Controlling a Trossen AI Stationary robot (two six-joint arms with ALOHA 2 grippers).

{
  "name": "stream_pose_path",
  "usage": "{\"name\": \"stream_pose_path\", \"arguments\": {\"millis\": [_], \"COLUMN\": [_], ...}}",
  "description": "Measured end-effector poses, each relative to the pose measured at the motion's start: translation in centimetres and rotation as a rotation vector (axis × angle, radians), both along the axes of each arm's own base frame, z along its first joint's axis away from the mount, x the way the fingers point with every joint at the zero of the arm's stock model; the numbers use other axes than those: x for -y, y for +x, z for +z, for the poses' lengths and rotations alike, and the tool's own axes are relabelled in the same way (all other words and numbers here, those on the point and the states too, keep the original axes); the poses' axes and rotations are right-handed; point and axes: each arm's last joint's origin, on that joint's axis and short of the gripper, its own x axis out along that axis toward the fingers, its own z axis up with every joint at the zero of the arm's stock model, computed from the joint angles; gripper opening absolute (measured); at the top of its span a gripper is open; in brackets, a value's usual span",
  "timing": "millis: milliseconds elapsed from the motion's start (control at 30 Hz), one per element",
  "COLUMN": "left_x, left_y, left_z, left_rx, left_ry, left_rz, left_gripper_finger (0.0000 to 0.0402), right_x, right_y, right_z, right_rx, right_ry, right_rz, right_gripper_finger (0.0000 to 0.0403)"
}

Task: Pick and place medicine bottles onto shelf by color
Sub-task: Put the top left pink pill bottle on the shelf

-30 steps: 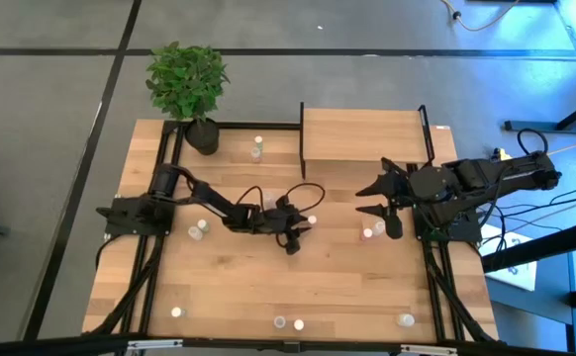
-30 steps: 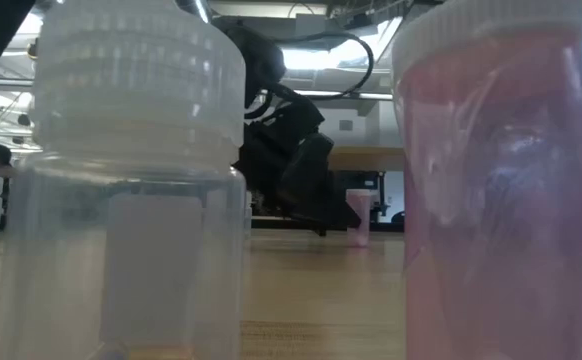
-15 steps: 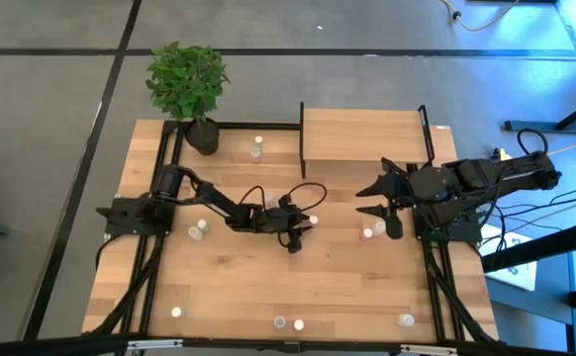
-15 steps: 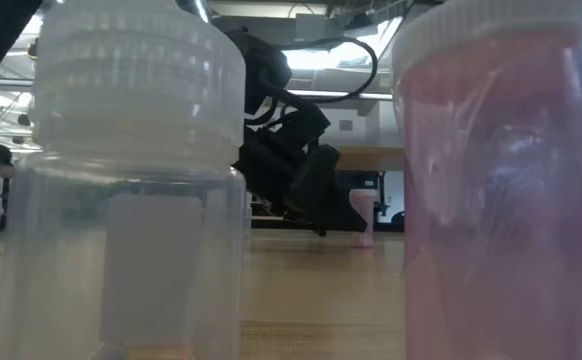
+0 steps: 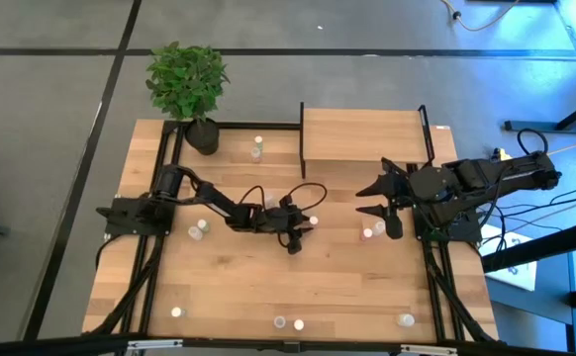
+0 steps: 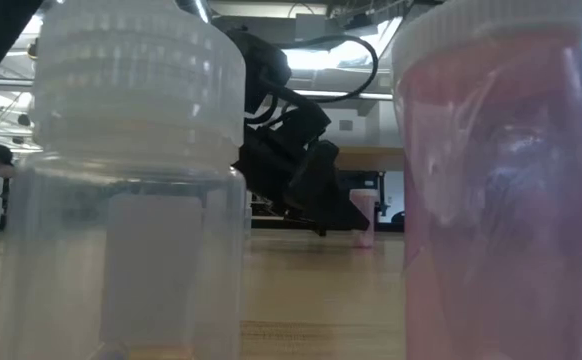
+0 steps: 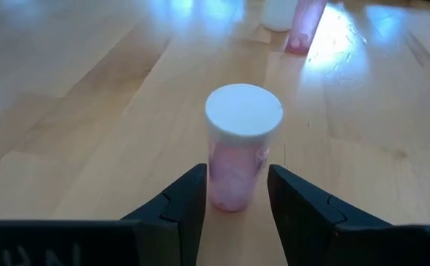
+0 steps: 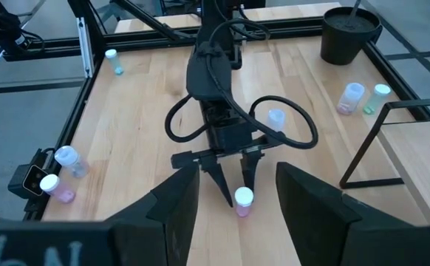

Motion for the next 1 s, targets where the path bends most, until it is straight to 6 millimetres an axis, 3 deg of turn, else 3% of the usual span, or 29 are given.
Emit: {"name": "stream_pose_path", "arguments": {"millis": [133, 1000], "left_x": [0.19, 0.19], "left_y": [0.02, 0.1], "left_z": [-0.02, 0.13], "left_rx": [-0.004, 0.015], "left_ry": [-0.031, -0.04], "left_rz": [-0.065, -0.069], "left_gripper_finger": [0.0139, 0.0139], "right_x": [0.0, 0.0], "right_y": [0.0, 0.0], "right_z": [0.0, 0.0], "right_rx": [0.0, 0.001], "right_ry": [0.0, 0.02], "right_rz": [0.0, -0.012], "right_gripper_finger": [0.0182, 0.0182]}}
